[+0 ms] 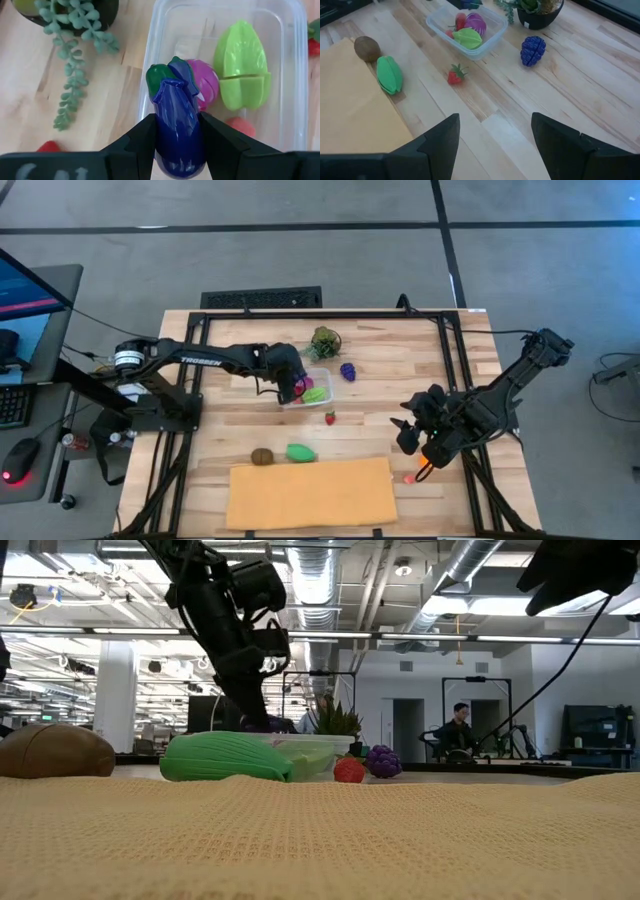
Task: Pick and placing Produce into tupperware
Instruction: Put the purple eggplant into the transparent bin
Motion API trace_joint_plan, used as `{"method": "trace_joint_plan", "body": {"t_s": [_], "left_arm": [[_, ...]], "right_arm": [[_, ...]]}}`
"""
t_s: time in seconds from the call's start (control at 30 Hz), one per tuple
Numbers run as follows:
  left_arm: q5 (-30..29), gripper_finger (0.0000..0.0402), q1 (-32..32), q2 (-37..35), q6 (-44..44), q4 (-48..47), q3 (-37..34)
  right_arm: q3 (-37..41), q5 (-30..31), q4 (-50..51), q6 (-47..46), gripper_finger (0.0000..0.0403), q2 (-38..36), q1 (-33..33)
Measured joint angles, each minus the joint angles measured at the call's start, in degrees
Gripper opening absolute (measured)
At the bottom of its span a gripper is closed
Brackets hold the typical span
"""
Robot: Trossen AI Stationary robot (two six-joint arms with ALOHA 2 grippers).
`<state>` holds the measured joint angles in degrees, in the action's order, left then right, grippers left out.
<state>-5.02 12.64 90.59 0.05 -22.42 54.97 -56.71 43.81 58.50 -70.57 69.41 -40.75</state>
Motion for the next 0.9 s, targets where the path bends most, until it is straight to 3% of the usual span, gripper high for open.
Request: {"method": "trace_joint_plan", "body": {"t_s": [0.9], "left_arm": [[0.2,0.0130,1.0,0.5,0.7,0.9,0.1]], "right_arm": [[0.0,0.0,-0.3,0.0,0.0240,0.0,0.0]]}}
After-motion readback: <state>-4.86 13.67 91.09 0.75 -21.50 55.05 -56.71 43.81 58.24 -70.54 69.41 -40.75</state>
